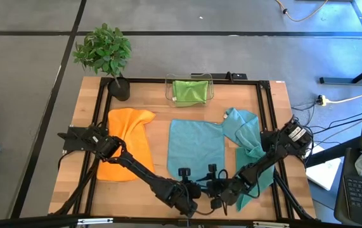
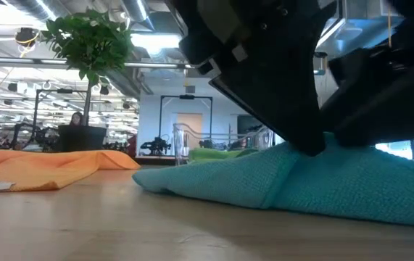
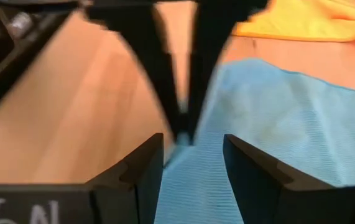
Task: Fold microfiber towels
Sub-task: Fold the top left blue microfiber towel
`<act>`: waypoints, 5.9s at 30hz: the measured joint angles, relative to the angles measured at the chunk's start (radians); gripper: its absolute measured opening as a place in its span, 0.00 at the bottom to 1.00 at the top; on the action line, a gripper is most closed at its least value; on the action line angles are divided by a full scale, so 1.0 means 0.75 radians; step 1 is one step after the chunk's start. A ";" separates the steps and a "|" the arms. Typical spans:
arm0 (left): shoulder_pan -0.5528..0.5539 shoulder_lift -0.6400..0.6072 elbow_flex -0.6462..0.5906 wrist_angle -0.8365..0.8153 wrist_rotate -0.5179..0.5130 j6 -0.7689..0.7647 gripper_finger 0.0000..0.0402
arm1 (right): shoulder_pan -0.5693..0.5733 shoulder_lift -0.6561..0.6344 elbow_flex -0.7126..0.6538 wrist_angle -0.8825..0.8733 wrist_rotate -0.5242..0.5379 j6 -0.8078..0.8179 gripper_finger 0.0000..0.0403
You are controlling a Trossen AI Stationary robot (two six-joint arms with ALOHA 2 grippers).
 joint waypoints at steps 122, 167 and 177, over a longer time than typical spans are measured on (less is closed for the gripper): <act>-0.005 -0.016 0.109 -0.549 -0.242 -0.356 0.28 | -0.138 -0.115 0.193 -0.551 0.114 -0.138 0.02; -0.137 -0.014 0.132 -0.357 -0.194 -0.841 0.31 | -0.142 -0.113 0.193 -0.599 0.230 -0.092 0.02; -0.067 -0.014 0.015 -0.281 -0.324 -0.803 0.38 | -0.142 -0.113 0.193 -0.604 0.230 -0.075 0.02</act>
